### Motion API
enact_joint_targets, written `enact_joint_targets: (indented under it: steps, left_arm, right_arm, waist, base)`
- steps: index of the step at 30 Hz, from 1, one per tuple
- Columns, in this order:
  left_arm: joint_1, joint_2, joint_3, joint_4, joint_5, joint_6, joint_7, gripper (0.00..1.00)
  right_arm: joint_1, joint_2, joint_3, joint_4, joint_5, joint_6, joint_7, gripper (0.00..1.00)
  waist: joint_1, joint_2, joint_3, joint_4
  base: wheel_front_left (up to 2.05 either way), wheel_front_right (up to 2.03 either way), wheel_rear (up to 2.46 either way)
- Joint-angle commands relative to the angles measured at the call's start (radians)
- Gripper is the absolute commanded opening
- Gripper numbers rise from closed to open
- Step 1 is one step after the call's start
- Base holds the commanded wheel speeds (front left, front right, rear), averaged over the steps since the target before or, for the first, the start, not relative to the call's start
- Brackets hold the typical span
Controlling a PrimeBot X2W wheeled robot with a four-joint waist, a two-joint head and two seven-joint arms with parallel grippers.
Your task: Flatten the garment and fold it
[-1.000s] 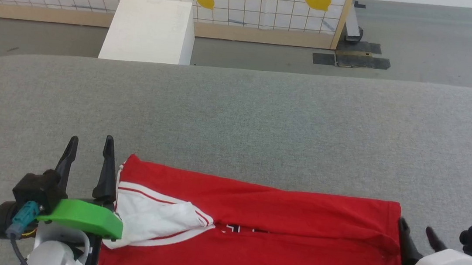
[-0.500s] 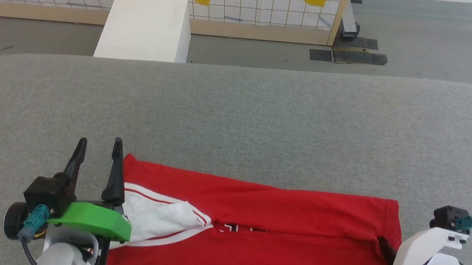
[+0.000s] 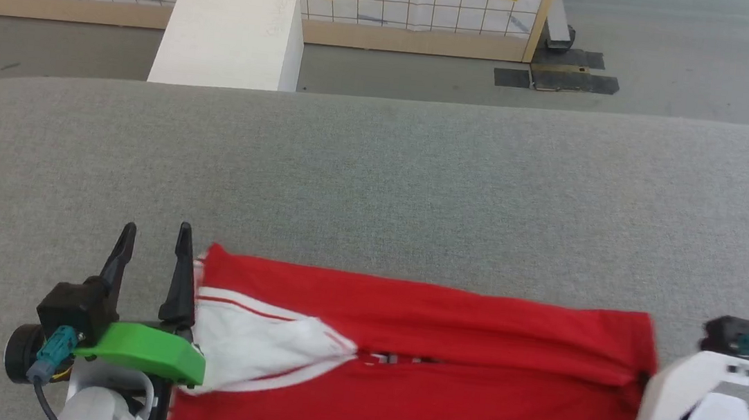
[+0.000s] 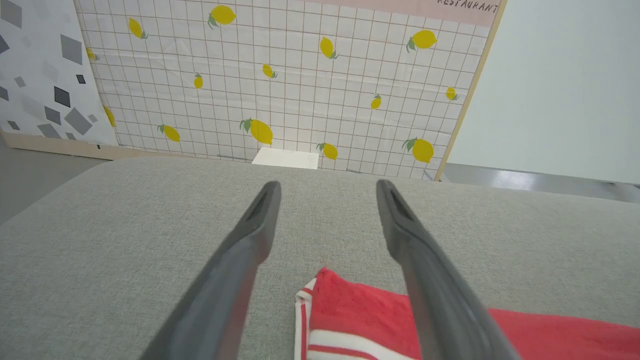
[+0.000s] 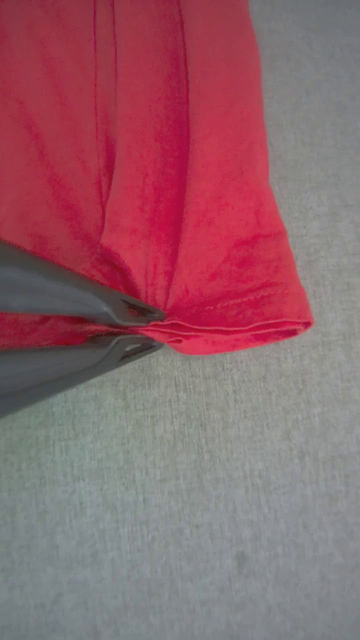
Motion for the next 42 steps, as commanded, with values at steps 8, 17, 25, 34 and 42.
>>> enact_joint_targets:
  steps: [8,17,25,34,42]
  left_arm:
    - [-0.023,-0.021,0.016,0.008,0.018,-0.022,-0.005,1.00]
    - [-0.018,-0.029,0.033,0.007,0.032,-0.035,-0.005,1.00]
    - [-0.006,-0.033,0.040,0.002,0.044,-0.041,-0.005,1.00]
    - [-0.013,-0.036,0.029,0.008,0.048,-0.047,-0.005,1.00]
    - [-0.040,-0.037,0.014,0.016,0.047,-0.053,-0.005,1.00]
  right_arm:
    - [-0.006,-0.009,-0.216,-0.040,-0.234,-0.002,-0.104,0.00]
    - [0.014,-0.016,-0.214,-0.096,-0.283,-0.002,-0.106,0.00]
    - [0.139,-0.012,0.045,-0.468,-0.131,-0.002,0.131,0.00]
    - [0.154,-0.037,0.374,-0.777,-0.022,-0.002,0.270,0.00]
    - [-0.011,-0.031,0.635,-0.581,0.002,-0.002,0.159,0.00]
  waist:
    - [0.0000,0.0000,0.009,0.007]
    - [0.0000,0.0000,0.008,0.019]
    - [0.0000,0.0000,-0.001,0.015]
    - [0.0000,0.0000,0.000,0.029]
    - [0.0000,0.0000,0.024,0.072]
  base:
    - [0.00,0.00,0.00]
    - [0.00,0.00,0.00]
    - [0.00,0.00,0.00]
    - [0.00,0.00,0.00]
    - [0.00,0.00,0.00]
